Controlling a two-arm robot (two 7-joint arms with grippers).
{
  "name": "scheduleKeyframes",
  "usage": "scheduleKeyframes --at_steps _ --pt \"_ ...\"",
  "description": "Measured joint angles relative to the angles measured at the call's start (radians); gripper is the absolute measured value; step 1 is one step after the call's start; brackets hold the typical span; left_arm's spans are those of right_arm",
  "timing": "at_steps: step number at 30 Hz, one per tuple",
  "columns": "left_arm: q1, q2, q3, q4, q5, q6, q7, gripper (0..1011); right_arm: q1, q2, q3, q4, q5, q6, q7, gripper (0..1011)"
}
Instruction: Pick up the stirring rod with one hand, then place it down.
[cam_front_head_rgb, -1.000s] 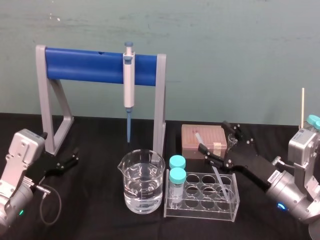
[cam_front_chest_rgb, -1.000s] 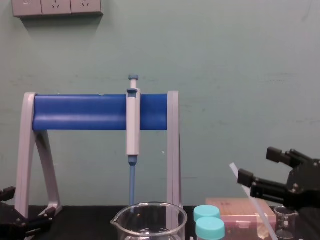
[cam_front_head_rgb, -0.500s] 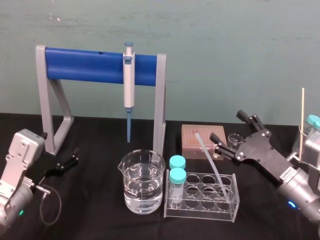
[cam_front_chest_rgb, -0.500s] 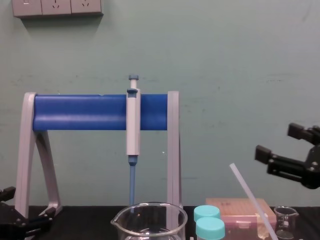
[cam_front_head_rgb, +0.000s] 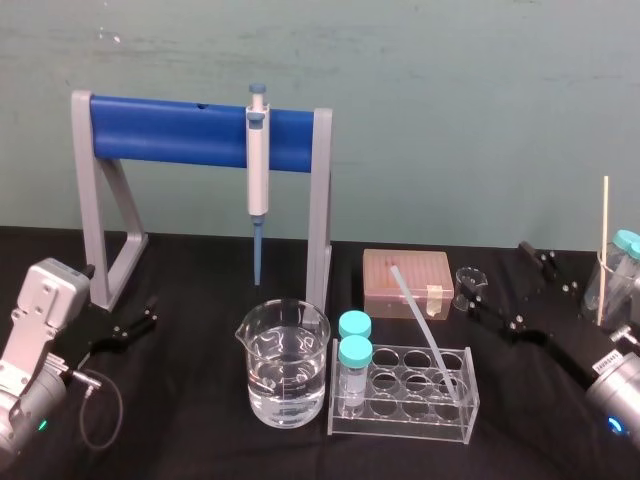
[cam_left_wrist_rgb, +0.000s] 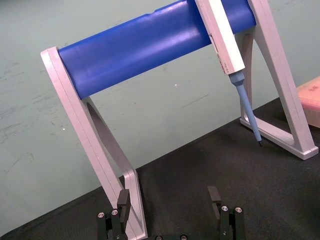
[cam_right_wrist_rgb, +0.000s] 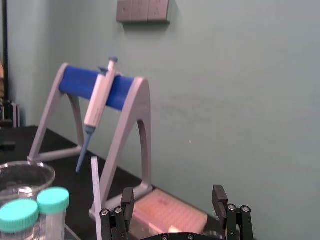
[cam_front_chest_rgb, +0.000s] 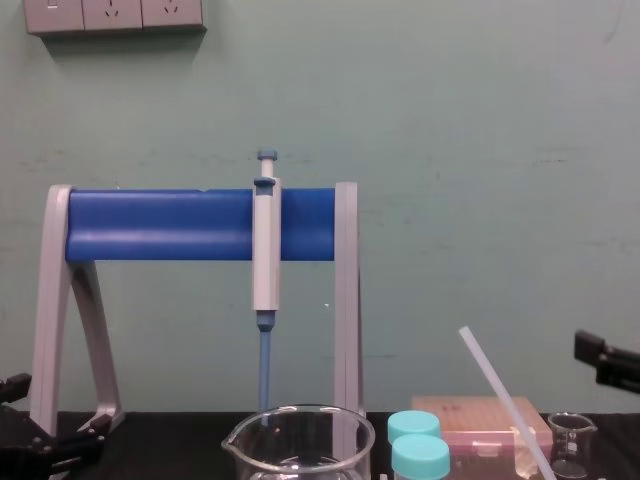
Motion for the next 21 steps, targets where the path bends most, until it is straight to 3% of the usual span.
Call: scheduleKeyframes --at_steps 10,21 --pt "0.000 0.000 0.000 0.000 0.000 0.000 0.000 1000 -0.016 -0.007 0.012 0.014 -0.007 0.066 -0.020 1002" --pt "0.000 0.000 0.000 0.000 0.000 0.000 0.000 1000 -0.011 -0.012 0.012 0.023 -0.005 0.075 -0.020 1002"
